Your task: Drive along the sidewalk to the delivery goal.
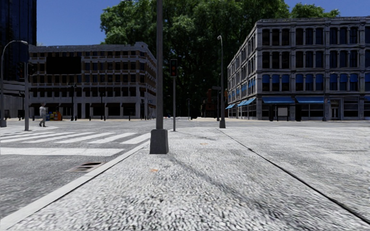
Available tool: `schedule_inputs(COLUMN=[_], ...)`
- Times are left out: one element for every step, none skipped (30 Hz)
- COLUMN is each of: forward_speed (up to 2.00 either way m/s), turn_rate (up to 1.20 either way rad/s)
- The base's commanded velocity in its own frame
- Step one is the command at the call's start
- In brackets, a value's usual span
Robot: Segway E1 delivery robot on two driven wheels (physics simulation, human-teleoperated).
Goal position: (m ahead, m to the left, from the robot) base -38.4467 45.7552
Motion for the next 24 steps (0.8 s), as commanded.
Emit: schedule_inputs(forward_speed=[2.0, 2.0, 2.0, 2.0, 2.0, 2.0, 2.0, 2.0, 2.0, 2.0, 2.0, 2.0, 2.0, 2.0, 2.0, 2.0, 2.0, 2.0, 2.0, 2.0, 2.0, 2.0, 2.0, 2.0], turn_rate=[-0.67, -0.67, -0.67, -0.67, -0.67, -0.67, -0.26, 0.0, 0.0, 0.0, 0.0, 0.0, 0.0, 0.0, 0.0, 0.0, 0.0, 0.0, 0.0, 0.0, 0.0, 0.0, 0.0, 0.0])
